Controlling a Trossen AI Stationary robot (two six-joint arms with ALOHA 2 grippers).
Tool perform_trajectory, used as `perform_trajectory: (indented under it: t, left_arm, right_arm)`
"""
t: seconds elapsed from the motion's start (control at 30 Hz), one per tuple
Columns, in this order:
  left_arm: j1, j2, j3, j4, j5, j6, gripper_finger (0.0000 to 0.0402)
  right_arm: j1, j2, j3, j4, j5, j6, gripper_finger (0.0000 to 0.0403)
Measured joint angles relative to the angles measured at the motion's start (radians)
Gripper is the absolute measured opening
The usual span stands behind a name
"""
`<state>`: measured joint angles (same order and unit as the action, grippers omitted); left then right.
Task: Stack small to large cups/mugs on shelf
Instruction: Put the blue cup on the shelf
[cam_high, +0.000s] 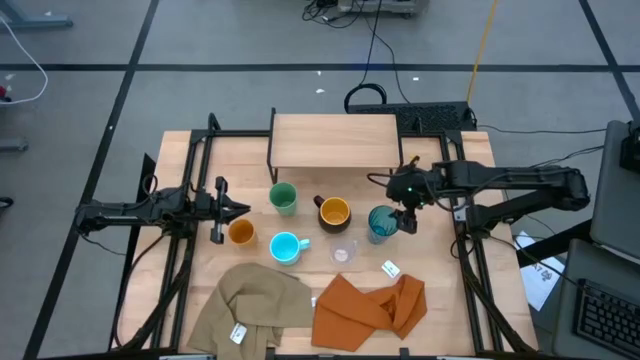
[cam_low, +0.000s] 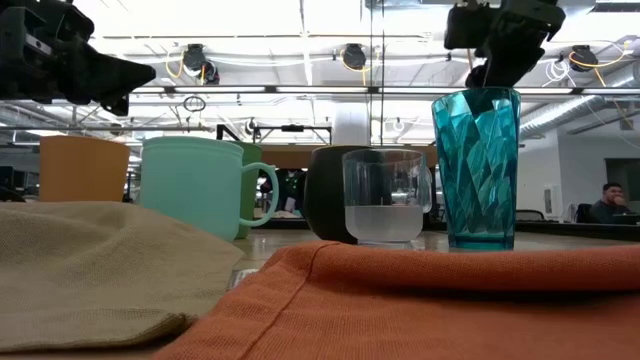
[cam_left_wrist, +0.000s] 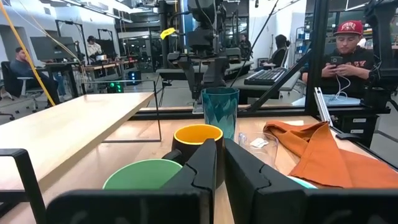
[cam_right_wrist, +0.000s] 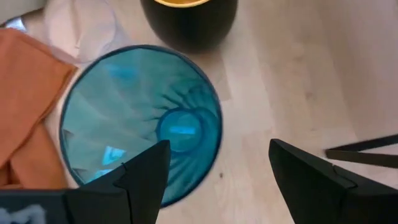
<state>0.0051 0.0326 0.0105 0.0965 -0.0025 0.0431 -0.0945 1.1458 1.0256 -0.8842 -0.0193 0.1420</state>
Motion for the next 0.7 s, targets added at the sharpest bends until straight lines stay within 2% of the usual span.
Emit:
perform_trajectory:
  t: [0.7]
  left_arm:
    - [0.0,0.0,0.0,-0.019,0.0,-0.004,0.0031]
  right_arm:
    - [-0.003,0.071,0.0,0.053,-0.013,0.004,0.0263]
